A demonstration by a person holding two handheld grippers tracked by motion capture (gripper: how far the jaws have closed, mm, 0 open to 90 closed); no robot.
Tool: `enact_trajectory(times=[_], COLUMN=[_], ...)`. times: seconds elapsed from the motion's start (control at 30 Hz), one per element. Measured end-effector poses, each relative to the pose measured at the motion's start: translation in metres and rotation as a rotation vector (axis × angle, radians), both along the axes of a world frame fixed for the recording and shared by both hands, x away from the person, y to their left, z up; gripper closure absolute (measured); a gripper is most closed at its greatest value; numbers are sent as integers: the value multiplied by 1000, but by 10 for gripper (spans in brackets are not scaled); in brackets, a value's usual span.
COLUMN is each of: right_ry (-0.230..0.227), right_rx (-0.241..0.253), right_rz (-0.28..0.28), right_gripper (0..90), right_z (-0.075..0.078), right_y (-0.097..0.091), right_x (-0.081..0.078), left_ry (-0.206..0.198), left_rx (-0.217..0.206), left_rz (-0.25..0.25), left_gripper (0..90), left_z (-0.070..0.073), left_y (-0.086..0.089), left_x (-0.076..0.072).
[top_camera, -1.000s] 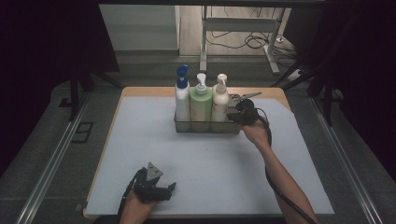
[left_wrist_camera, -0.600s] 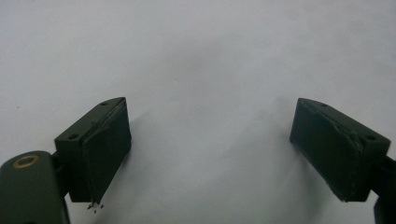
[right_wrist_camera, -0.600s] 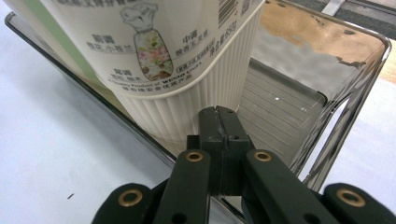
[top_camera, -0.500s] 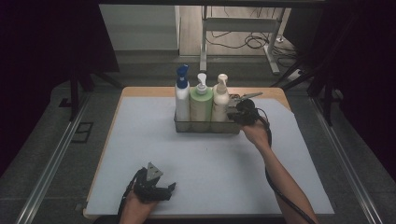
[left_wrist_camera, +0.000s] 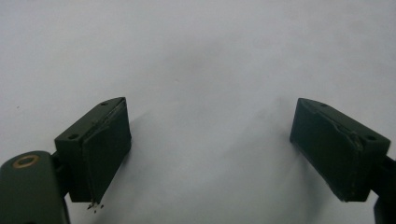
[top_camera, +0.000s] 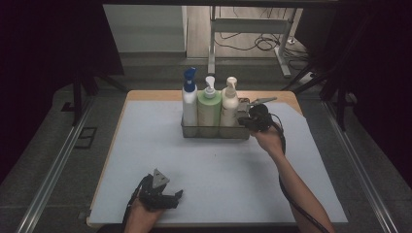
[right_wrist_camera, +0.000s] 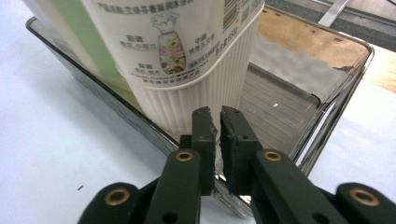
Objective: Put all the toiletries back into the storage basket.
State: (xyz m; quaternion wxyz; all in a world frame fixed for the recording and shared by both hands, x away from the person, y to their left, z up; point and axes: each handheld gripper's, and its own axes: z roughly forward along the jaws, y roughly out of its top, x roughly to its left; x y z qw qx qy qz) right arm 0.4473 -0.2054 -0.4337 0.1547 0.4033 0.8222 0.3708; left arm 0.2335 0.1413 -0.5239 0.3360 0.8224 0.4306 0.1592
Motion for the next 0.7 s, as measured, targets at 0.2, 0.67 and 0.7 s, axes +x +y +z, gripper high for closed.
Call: enact_trajectory(times=[0.2, 0.67, 0.7], right_ry=[-5, -43, -43], right_rx=[1, -25, -26], right_rz=[4, 21, 26], right_gripper=[723, 354, 340], right_z=[5, 15, 16], right_y=[-1, -6, -7], right_x=[-6, -24, -25], left_ry=[0, 0, 0], left_rx=[0, -1, -1], left_rz=[0, 0, 1], left_gripper=[123, 123, 122], left_z=[0, 0, 0], left_y=[0, 0, 0], left_x=[0, 0, 0])
